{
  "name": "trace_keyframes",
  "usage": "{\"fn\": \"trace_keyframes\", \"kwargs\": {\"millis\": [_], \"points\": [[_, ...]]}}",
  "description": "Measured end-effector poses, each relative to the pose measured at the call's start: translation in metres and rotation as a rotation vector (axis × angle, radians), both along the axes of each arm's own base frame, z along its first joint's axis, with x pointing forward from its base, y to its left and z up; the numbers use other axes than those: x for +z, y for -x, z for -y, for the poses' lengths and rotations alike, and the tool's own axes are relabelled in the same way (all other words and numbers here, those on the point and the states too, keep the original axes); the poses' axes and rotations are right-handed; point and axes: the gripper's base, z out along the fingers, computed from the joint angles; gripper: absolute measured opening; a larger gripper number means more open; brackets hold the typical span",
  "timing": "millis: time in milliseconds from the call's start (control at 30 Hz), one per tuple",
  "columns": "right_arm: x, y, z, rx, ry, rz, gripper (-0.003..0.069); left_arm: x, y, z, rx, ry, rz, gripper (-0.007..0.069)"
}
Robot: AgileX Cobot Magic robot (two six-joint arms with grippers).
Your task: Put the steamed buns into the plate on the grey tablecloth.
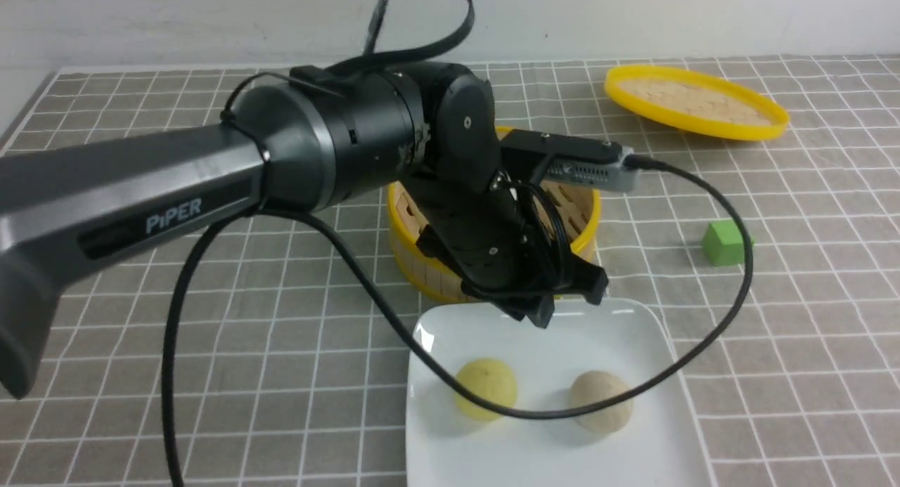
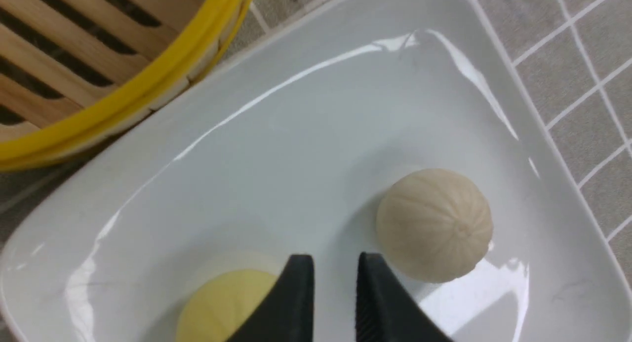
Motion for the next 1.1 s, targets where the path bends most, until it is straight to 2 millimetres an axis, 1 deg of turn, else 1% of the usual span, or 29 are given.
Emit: {"fn": "trace_keyframes", "kwargs": {"millis": [67,100,167,400,633,1000,1100], "points": [[-0.003,-0.004,-0.001,0.000,0.001,0.029,-0.0015,0.003,0.000,-0.001,-0.001,0.002,0.010,0.0043],[-0.005,-0.005,-0.002,0.001,-0.001,0.040,-0.0015,0.003,0.000,-0.001,-0.002,0.000,0.015,0.0017],[-0.006,-0.006,-0.002,0.001,0.000,0.047,-0.0015,0.003,0.000,-0.001,-0.002,-0.001,0.017,0.0006],[-0.010,-0.006,-0.002,-0.004,0.018,0.011,-0.0010,0.003,-0.001,-0.001,-0.003,-0.004,0.024,0.0002],[-0.011,-0.006,-0.002,-0.004,0.019,0.009,-0.0006,0.003,-0.002,-0.003,-0.013,-0.029,0.047,0.0002],[-0.011,-0.006,-0.002,-0.005,0.022,0.009,-0.0001,0.003,-0.003,-0.002,-0.008,-0.016,0.058,0.0002],[-0.017,-0.008,-0.002,-0.007,0.028,-0.004,0.0000,0.003,-0.003,-0.002,-0.008,-0.016,0.058,0.0008]]}}
